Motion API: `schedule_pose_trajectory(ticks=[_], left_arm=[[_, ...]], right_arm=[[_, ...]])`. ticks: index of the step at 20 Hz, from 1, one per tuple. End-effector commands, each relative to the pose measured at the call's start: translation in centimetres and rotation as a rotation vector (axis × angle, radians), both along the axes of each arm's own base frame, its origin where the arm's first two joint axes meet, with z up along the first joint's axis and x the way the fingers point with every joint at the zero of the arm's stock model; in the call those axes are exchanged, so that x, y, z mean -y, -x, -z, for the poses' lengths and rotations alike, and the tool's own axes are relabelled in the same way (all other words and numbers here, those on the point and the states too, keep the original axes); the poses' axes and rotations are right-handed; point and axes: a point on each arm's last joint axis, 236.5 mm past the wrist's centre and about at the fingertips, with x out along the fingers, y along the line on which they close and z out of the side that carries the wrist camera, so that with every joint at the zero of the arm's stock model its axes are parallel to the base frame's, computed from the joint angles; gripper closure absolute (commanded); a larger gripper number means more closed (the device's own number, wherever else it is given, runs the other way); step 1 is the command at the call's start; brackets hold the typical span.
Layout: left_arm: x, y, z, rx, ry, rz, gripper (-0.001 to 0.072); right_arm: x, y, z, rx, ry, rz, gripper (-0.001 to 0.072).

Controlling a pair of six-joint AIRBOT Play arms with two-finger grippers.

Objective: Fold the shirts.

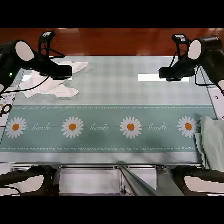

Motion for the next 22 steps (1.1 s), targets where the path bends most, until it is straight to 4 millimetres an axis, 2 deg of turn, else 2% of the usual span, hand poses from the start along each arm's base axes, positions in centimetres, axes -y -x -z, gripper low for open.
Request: schedule_pose_trajectory(ticks=[1, 12, 14, 16, 18, 19, 20, 21, 22], left_arm=[[0.0, 0.0, 0.0, 0.001, 0.0, -0.001, 0.0681], [0.0, 0.0, 0.0, 0.001, 0.0, -0.001, 0.0681], [0.0, -0.3, -0.2, 0.015, 0.002, -0.003, 0.0681], [0.0, -1.5, -0.7, 0.066, 0.009, -0.015, 0.0681], [0.0, -2.4, -1.2, 0.109, 0.011, -0.021, 0.068], [-0.3, -3.2, -1.5, 0.149, 0.001, -0.017, 0.066], [-0.8, -4.0, -1.9, 0.186, -0.014, -0.027, 0.0571], [-1.9, -5.1, -2.8, 0.244, -0.049, -0.037, 0.043], [-3.4, -6.2, -3.8, 0.297, -0.11, -0.044, 0.0204]], right_arm=[[0.0, 0.0, 0.0, -0.001, 0.0, 0.0, 0.0689], [0.0, -0.1, 0.0, 0.004, 0.0, -0.001, 0.069], [-0.3, -1.6, -0.6, 0.071, -0.013, -0.006, 0.0689], [-0.7, -3.0, -1.2, 0.136, -0.026, -0.011, 0.0689], [-1.0, -3.4, -1.5, 0.158, -0.041, -0.007, 0.0688], [-1.0, -3.6, -1.5, 0.164, -0.041, -0.008, 0.063], [-0.8, -3.5, -1.5, 0.16, -0.033, -0.015, 0.0433], [-0.5, -3.2, -1.4, 0.149, -0.014, -0.023, 0.0284], [-0.3, -2.6, -1.1, 0.119, 0.003, -0.035, 0.0293]])
